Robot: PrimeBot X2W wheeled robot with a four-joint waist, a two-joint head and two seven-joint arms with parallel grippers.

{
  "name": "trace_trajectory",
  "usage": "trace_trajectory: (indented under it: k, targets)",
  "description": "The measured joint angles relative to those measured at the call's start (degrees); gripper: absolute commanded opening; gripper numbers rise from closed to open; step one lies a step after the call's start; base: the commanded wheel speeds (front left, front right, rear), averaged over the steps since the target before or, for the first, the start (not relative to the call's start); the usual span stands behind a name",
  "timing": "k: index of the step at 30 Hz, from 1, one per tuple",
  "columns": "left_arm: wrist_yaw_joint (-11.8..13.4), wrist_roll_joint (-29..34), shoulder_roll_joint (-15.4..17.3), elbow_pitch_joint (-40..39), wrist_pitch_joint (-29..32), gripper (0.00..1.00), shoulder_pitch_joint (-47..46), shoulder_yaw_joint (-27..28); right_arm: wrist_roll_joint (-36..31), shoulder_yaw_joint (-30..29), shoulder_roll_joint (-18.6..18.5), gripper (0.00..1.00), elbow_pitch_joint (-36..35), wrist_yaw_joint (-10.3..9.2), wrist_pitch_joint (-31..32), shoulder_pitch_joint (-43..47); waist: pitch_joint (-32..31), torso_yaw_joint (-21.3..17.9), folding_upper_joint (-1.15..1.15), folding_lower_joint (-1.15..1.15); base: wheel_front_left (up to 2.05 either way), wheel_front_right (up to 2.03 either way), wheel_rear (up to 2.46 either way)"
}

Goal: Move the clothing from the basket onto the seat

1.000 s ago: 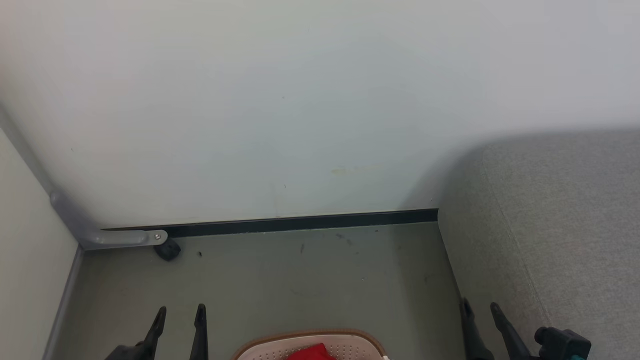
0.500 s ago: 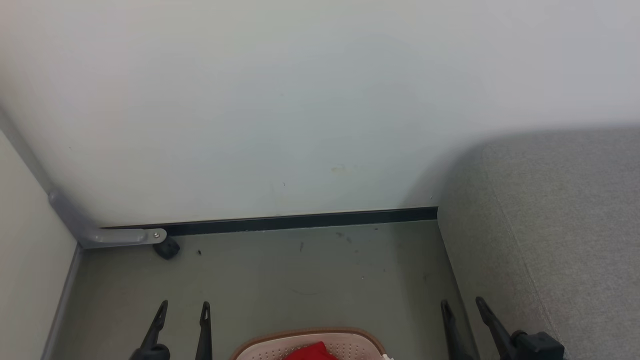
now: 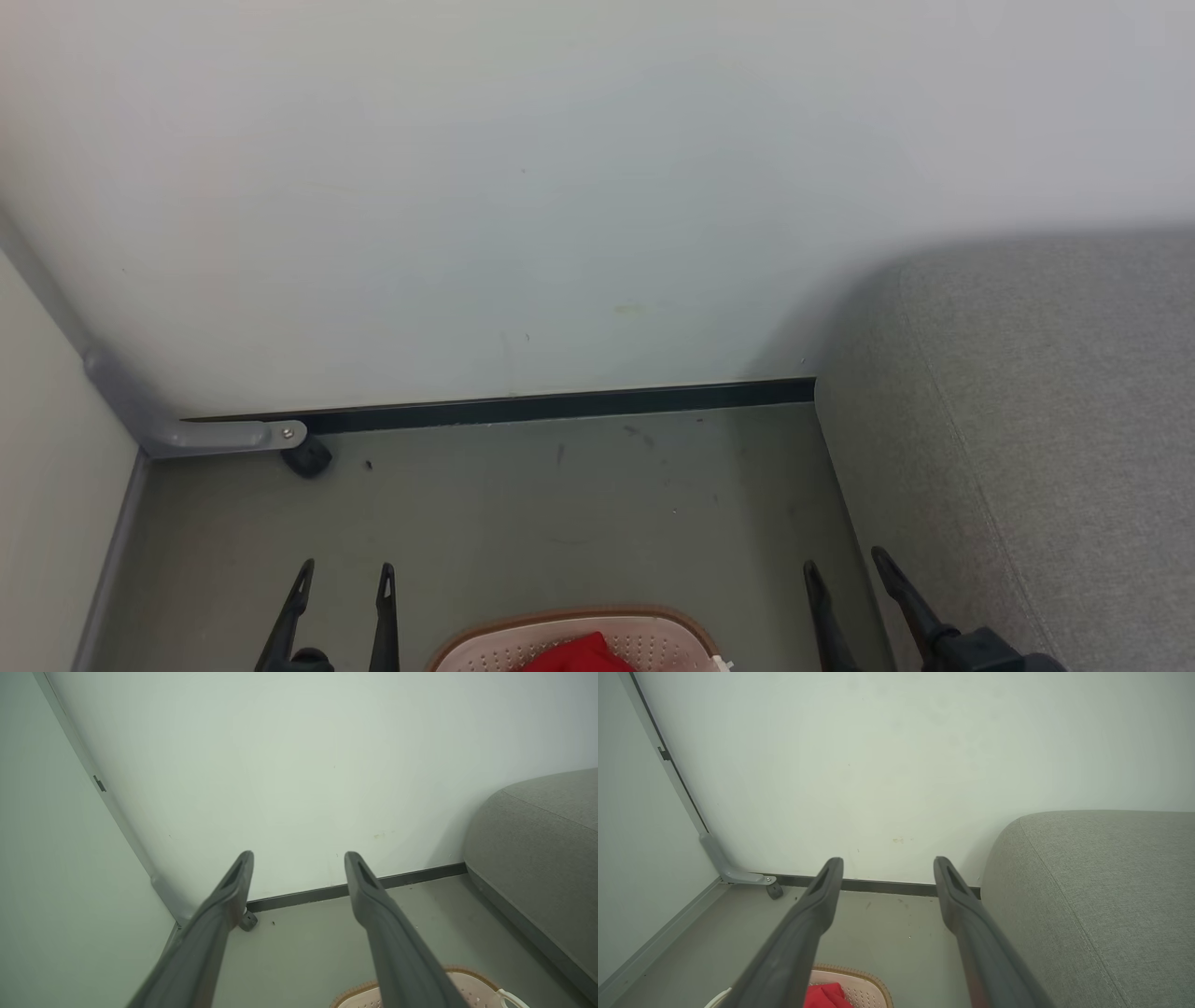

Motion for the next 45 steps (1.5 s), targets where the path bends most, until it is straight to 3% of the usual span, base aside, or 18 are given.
trace_trajectory:
  k: [25, 34, 45]
  targets:
    - [-0.6, -1.9, -0.8, 1.5, 0.0, 1.0, 0.0, 1.1, -0.3, -1.1, 0.2, 1.0, -1.6, 0.13, 0.0, 0.0, 1.5, 0.0, 0.0, 0.0, 0.0, 0.0, 0.0]
    - [-2.5, -1.2, 1.0, 2.3, 0.0, 1.0, -3.4, 0.3, -0.8, -2.4, -0.3, 1.0, -4.4, 0.64, 0.0, -2.5, 5.3, -0.2, 0.0, 0.0, 0.0, 0.0, 0.0]
    - [-5.1, 0.4, 0.5, 6.4, -0.1, 1.0, -10.7, -3.7, -2.0, -4.9, -1.4, 1.0, -8.7, 0.79, -0.4, -8.0, 12.8, -1.1, 0.0, 0.01, 0.0, 0.0, 0.0]
